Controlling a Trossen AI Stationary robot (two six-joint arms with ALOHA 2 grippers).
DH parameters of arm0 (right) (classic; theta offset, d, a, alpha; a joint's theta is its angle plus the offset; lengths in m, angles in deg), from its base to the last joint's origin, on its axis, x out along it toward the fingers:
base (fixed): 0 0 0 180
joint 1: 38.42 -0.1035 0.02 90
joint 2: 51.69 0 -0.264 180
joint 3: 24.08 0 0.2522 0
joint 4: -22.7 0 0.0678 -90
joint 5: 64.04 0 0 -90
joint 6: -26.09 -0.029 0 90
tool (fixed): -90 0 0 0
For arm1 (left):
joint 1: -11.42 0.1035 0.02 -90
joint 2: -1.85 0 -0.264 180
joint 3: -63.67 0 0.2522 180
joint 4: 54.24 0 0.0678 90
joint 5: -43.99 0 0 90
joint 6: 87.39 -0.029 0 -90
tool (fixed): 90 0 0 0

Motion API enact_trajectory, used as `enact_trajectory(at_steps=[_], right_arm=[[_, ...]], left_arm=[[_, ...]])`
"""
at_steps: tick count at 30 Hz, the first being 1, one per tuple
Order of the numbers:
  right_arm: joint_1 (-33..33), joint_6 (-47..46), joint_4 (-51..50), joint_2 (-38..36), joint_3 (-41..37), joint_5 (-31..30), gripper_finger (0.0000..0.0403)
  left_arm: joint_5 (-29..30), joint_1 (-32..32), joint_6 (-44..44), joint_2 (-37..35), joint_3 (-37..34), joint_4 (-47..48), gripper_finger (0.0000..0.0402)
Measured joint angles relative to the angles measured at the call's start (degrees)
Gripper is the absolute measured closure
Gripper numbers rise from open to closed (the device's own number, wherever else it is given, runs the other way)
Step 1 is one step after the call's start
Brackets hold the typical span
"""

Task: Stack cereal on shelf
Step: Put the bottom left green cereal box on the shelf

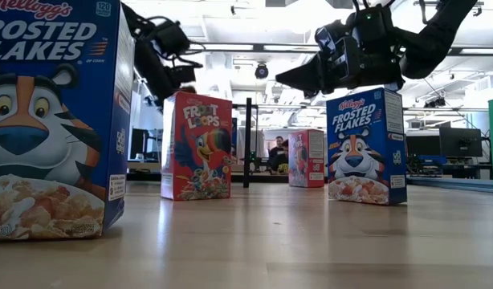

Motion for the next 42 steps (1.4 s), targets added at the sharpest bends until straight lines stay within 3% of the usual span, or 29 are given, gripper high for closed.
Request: enact_trajectory(at_steps=[5, 12, 16, 24, 29, 34, 39, 42], right_arm=[[-0.04, -0.13, -0.8, 0.0, 0.0, -0.13, 0.0402], [-0.04, -0.09, -1.01, 0.0, 0.0, -0.33, 0.0402], [-0.04, -0.08, -0.98, 0.0, 0.0, -0.39, 0.0402], [-0.04, -0.21, -0.92, 0.0, 0.0, -0.42, 0.0402], [-0.04, -0.17, -0.91, 0.0, 0.0, -0.48, 0.0402], [-0.04, -0.14, -0.85, 0.0, 0.0, -0.48, 0.0402], [-0.04, -0.07, -1.18, 0.0, 0.0, -0.48, 0.0402], [-0.04, -0.03, -1.62, 0.0, 0.0, -0.47, 0.0402]], left_arm=[[-4.68, -6.11, 2.48, -6.83, -6.16, -6.93, 0.0397], [-4.93, -16.47, 9.09, -16.64, -8.03, -4.26, 0.0397], [-5.36, -20.02, 16.4, -18.2, -8.03, -3.75, 0.0397], [-7.27, -28.29, 16.5, -18.17, -7.99, 2.05, 0.0397], [-8.62, -34.66, 25.01, -17.01, -1.94, 17.76, 0.0389], [-9.3, -41.87, 38.01, -12.55, 8.34, 36.67, 0.0349], [-16.41, -51.18, 51.04, -5.22, 19.41, 51.79, 0.0293], [-20.36, -57.35, 60.71, -1.31, 24.09, 55.91, 0.026]])
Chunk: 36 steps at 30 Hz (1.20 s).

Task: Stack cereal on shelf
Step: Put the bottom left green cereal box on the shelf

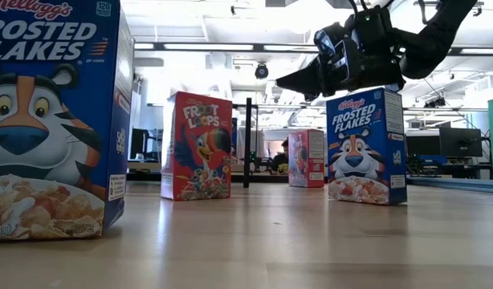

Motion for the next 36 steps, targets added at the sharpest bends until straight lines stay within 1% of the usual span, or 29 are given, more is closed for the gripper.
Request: enact_trajectory(at_steps=[4, 8, 11, 15, 25, 33, 36], right_arm=[[0.0, 0.25, -0.65, 0.0, 0.0, 0.02, 0.0402], [0.0, 0.23, -0.68, 0.0, 0.0, 0.02, 0.0402], [0.0, 0.23, -0.35, 0.0, 0.0, 0.04, 0.0402], [0.0, -0.01, 0.16, 0.0, 0.0, 0.04, 0.0402], [0.0, -0.56, 0.83, 0.0, 0.0, 0.06, 0.0402], [0.0, -0.66, 0.81, 0.0, 0.0, 0.08, 0.0402], [0.0, -0.66, 0.81, 0.0, 0.0, 0.11, 0.0402]], left_arm=[[-3.84, -7.72, 11.97, 3.96, 3.63, 1.88, 0.0224], [-4.99, -15.07, 22.3, 7.06, 4.41, 1.26, 0.0203], [-5.53, -19.59, 27.7, 9.09, 4.43, 0.71, 0.0193], [-8.76, -22.66, 29.41, 11.46, 4.42, 1.18, 0.0183], [-9.13, -26.98, 31.95, 15.3, 4.41, 1.62, 0.017], [-7.96, -28.99, 33.4, 16.99, 4.32, 4.75, 0.0157], [-7.91, -29.36, 33.4, 16.99, 2.43, 3.87, 0.0155]])
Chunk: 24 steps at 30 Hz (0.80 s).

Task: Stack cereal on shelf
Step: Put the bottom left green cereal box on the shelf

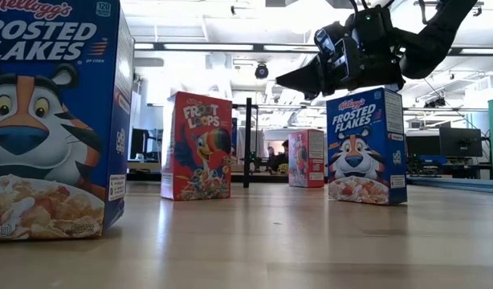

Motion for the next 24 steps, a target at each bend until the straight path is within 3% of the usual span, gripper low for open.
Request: enact_trajectory(at_steps=[12, 24], right_arm=[[0.0, -0.48, 0.56, 0.01, 0.0, 0.04, 0.0402], [-0.29, -0.58, 0.81, 0.0, 0.0, 0.5, 0.0402]], left_arm=[[-1.03, -0.02, -2.6, -0.13, -3.63, -0.51, 0.0155], [-1.03, 0.51, -0.7, -0.35, 0.51, 0.1, 0.0155]])
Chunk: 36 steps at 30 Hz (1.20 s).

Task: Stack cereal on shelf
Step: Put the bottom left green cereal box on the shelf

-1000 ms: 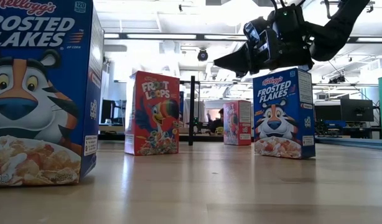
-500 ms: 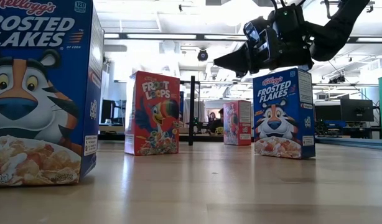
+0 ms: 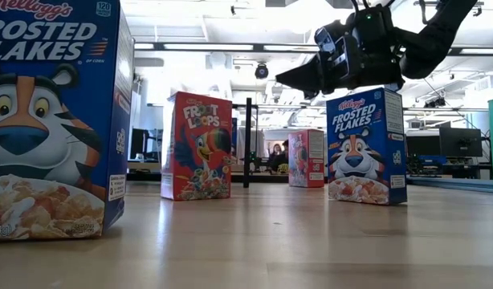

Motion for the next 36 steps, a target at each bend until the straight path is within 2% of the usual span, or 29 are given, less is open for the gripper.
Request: enact_trajectory(at_steps=[17, 31, 36], right_arm=[[-1.5, 1.62, 0.74, 0.0, 0.0, 0.2, 0.0402], [-1.5, 1.45, 0.75, 0.0, 0.0, 0.14, 0.0402], [-1.5, 1.45, 0.76, 0.0, 0.0, 0.0, 0.0402]], left_arm=[[1.08, -0.61, -3.46, 0.0, -1.07, 2.09, 0.0155], [0.59, -1.3, -2.14, -0.07, -5.64, -3.3, 0.0156], [0.57, -0.94, -2.35, -0.91, -5.64, -2.87, 0.0172]])
